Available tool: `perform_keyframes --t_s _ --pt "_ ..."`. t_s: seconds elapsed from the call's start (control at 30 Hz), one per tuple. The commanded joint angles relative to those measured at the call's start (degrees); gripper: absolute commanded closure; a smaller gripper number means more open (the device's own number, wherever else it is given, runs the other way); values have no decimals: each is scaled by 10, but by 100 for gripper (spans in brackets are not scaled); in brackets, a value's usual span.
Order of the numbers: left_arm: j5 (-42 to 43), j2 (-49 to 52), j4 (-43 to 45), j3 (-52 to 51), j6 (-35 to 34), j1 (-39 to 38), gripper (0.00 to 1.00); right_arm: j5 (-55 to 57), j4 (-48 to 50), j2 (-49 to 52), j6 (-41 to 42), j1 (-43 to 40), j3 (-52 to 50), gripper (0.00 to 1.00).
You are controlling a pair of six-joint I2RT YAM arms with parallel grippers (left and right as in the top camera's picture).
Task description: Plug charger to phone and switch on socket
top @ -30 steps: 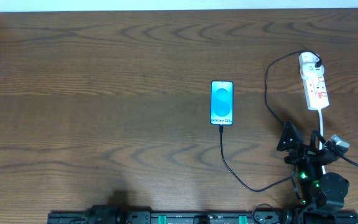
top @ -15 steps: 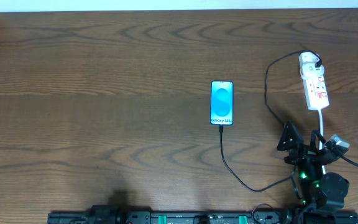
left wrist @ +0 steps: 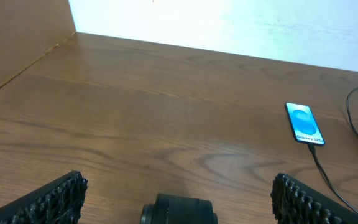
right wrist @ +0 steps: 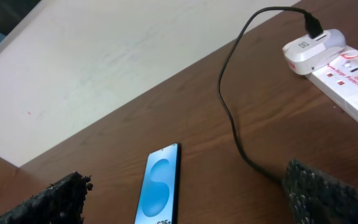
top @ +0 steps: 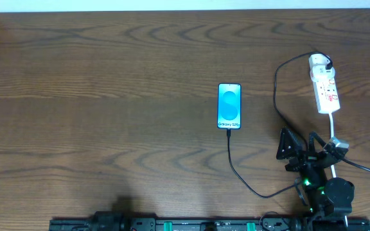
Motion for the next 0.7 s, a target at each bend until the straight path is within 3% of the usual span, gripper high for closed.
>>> perform_keyframes --t_s 0.0,0.33,0.5,0.67 --pt "-5 0 -36 2 0 -2 5 -3 2 -4 -10 5 -6 1" --pt "-5 0 -36 2 0 -2 5 -3 1 -4 -11 5 -6 1" --pt "-5 0 -36 2 0 -2 5 45 9 -4 -99 5 -10 1" --pt "-5 0 -36 2 0 -2 5 45 12 -4 -255 5 -11 1"
